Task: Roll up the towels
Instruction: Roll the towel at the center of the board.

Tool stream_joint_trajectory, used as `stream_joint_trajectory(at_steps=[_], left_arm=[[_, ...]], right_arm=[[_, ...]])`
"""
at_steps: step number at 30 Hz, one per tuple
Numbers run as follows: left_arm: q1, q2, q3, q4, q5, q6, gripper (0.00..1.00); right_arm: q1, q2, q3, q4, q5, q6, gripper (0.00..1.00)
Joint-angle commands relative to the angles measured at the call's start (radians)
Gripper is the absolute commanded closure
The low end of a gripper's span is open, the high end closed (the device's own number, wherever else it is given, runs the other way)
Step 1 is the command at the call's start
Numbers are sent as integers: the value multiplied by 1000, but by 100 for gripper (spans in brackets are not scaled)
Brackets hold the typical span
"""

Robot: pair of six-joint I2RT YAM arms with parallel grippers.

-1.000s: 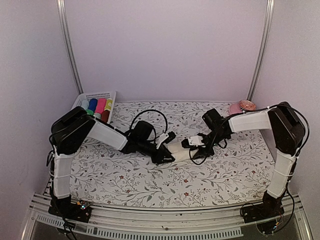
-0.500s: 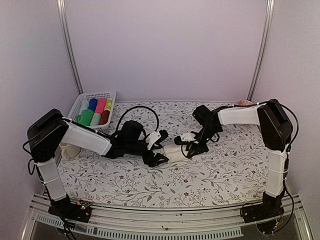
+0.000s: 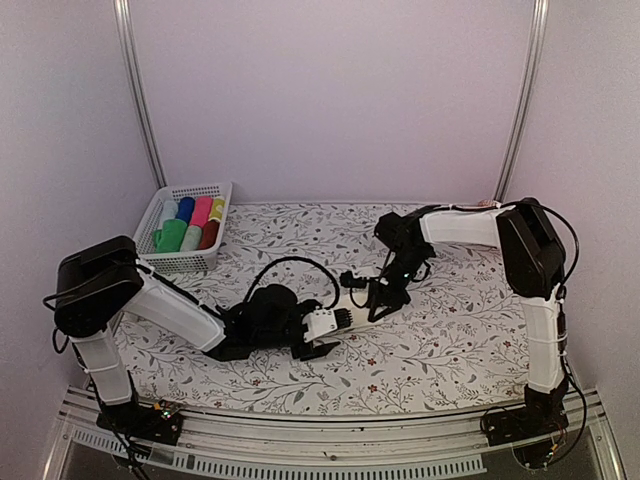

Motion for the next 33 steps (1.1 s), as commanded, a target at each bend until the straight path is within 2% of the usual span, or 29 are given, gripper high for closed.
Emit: stream_joint_trajectory(at_steps=[1, 4, 11, 16, 21, 24, 26, 29, 33], left_arm=[[-48, 26, 9, 134, -135, 127, 31], [-66, 39, 10, 159, -136, 157, 34], [-68, 72, 40, 103, -123, 170, 41], [-68, 109, 66, 83, -167, 175, 43], [-69, 127, 83, 65, -189, 172, 50], [-68, 168, 93, 49, -198, 164, 60], [-68, 173, 99, 35, -197, 155, 70], [-69, 176, 110, -2, -186, 128, 87], [-64, 174, 132, -75, -162, 54, 97]], right_arm=[[31, 61, -2, -104, 5, 44, 75], [31, 70, 0, -106, 7, 47, 75], [31, 81, -2, -114, 6, 36, 75], [31, 82, -2, -117, 5, 30, 75], [31, 83, -5, -118, 8, 26, 75], [32, 86, -5, -115, 10, 24, 75], [31, 84, -5, -110, 13, 25, 74], [31, 63, -12, -91, 20, 27, 69], [28, -12, -51, -43, 32, 10, 60]])
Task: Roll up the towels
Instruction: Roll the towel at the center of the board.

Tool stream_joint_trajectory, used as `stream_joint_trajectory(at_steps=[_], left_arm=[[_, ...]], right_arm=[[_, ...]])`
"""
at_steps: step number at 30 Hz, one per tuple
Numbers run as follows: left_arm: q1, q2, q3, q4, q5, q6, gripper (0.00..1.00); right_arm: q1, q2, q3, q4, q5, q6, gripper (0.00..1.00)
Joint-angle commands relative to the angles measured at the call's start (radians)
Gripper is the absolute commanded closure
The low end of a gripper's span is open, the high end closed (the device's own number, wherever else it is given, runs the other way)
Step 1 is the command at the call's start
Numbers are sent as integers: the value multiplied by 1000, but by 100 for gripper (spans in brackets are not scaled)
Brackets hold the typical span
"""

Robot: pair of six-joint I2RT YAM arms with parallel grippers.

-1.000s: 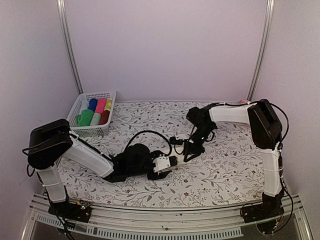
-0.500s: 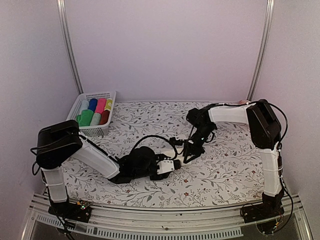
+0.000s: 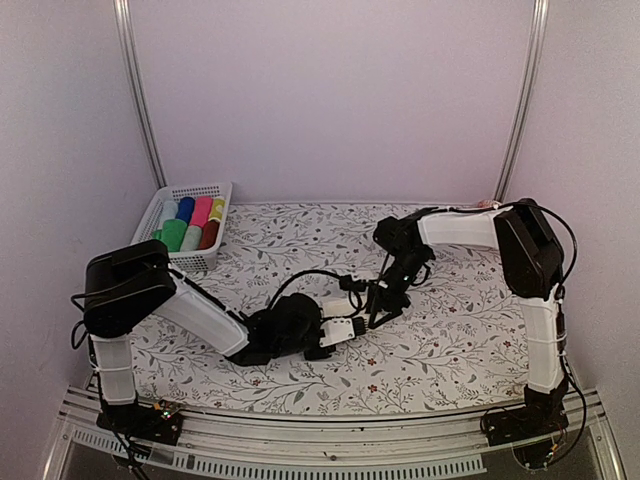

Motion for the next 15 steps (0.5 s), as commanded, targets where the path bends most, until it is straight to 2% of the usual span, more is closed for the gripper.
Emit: stream_joint_trajectory(at_steps=[1, 9, 15], left_arm=[[0, 18, 26, -127, 34, -102, 98], [65, 1, 52, -248, 168, -267, 99], [147, -6, 82, -317, 316, -348, 99]], right_arm=[[14, -53, -70, 24, 67, -17, 57], [-14, -268, -221, 183, 69, -93, 36], [-34, -386, -338, 325, 61, -139, 32]])
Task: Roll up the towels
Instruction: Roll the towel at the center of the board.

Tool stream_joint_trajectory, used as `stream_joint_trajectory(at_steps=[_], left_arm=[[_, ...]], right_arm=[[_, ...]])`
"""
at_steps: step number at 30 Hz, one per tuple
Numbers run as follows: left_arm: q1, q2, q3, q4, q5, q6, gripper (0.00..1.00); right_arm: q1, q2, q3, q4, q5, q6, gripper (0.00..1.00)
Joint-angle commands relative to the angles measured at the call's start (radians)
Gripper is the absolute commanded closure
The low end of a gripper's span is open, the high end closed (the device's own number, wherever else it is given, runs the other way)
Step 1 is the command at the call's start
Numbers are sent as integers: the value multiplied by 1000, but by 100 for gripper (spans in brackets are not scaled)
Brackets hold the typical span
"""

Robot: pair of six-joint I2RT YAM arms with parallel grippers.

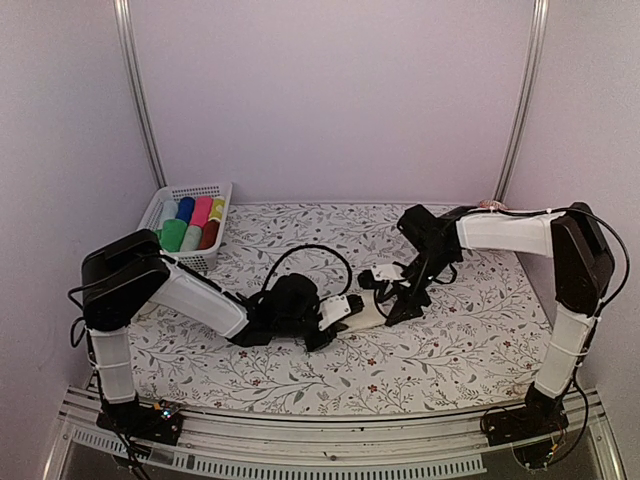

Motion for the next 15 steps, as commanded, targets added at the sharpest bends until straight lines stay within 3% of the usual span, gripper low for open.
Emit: stream_joint_trajectory(at_steps=[1, 15], left_arm=[[75, 7, 16, -182, 154, -112, 99], [185, 74, 155, -354, 398, -177, 96]], right_arm=[[-12, -79, -68, 141, 7, -47, 31], [1, -130, -186, 291, -52, -71, 30]])
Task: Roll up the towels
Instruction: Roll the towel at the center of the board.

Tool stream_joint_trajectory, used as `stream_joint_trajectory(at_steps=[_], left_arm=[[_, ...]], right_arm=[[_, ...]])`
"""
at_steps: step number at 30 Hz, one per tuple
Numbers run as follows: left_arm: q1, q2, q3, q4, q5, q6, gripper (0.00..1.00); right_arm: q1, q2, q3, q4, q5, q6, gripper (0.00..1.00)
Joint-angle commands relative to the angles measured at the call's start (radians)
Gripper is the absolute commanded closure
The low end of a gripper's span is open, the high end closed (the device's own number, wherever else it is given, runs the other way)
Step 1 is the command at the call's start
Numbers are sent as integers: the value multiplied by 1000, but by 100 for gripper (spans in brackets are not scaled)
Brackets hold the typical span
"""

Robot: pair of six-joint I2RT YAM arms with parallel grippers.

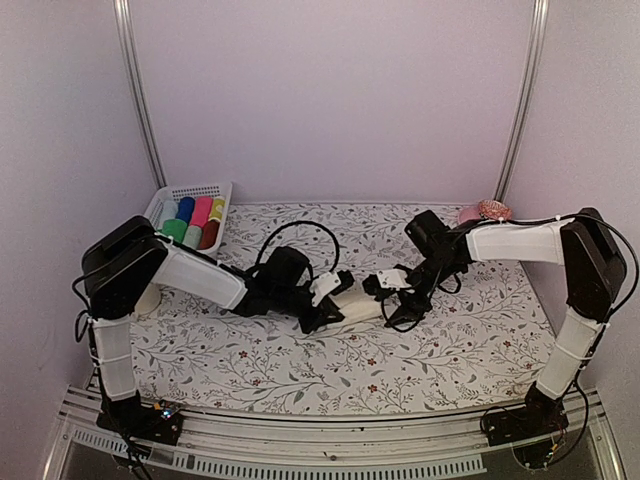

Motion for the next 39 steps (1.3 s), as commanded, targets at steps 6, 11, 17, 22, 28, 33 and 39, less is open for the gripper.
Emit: stream_joint_trajectory(at_steps=[6, 11, 17, 22, 28, 33, 39], left_arm=[[36, 70, 50, -181, 105, -10, 95], [38, 82, 71, -204, 127, 3, 92], [50, 111, 117, -249, 165, 15, 88], [75, 118, 122, -249, 199, 7, 87], [89, 87, 104, -232, 201, -2, 61], [98, 1, 50, -190, 155, -17, 34], [99, -141, -37, -89, 54, -40, 10]], right_arm=[[25, -34, -35, 123, -21, 14, 30], [37, 6, -31, 153, 28, 42, 30], [43, 70, -3, 163, 96, 77, 33], [45, 97, -1, 163, 132, 80, 34], [45, 158, 26, 140, 184, 92, 45], [45, 201, 37, 113, 217, 104, 58], [45, 243, 96, 75, 237, 113, 64]])
